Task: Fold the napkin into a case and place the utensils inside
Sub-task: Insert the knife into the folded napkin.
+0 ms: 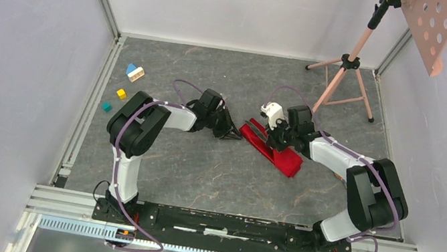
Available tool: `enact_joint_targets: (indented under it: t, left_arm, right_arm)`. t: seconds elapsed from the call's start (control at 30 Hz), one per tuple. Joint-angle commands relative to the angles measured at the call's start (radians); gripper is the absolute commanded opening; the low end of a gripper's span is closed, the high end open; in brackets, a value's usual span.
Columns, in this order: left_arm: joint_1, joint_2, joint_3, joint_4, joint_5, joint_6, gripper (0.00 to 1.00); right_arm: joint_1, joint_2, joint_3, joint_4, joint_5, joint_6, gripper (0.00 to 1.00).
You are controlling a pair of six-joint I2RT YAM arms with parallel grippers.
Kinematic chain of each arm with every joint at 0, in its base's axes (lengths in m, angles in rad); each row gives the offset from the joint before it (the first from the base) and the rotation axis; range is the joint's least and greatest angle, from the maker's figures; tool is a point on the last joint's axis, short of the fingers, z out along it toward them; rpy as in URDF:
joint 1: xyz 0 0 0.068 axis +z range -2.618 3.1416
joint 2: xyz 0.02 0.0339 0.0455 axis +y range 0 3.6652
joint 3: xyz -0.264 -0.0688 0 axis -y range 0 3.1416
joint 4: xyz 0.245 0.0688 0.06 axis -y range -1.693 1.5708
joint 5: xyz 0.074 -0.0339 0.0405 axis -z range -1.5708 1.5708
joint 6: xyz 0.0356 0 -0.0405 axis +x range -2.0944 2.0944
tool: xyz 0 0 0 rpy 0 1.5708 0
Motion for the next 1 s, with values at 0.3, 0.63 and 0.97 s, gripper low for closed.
enact_joint_targets:
  t: [0.3, 0.63, 0.97]
  left_arm:
    - [-0.034, -0.106, 0.02, 0.047, 0.005, 0.015, 0.37]
    - [-0.037, 0.032, 0.109, 0.113, 0.044, -0.061, 0.17]
    - [-0.028, 0.088, 0.123, 0.073, 0.015, -0.052, 0.14]
  right_arm:
    - [0.006, -0.064, -0.008, 0.053, 0.005, 0.048, 0.0]
    - [0.006, -0.053, -0.001, 0.033, 0.018, 0.052, 0.01]
    - [0.006, -0.043, -0.001, 0.027, 0.084, 0.061, 0.04]
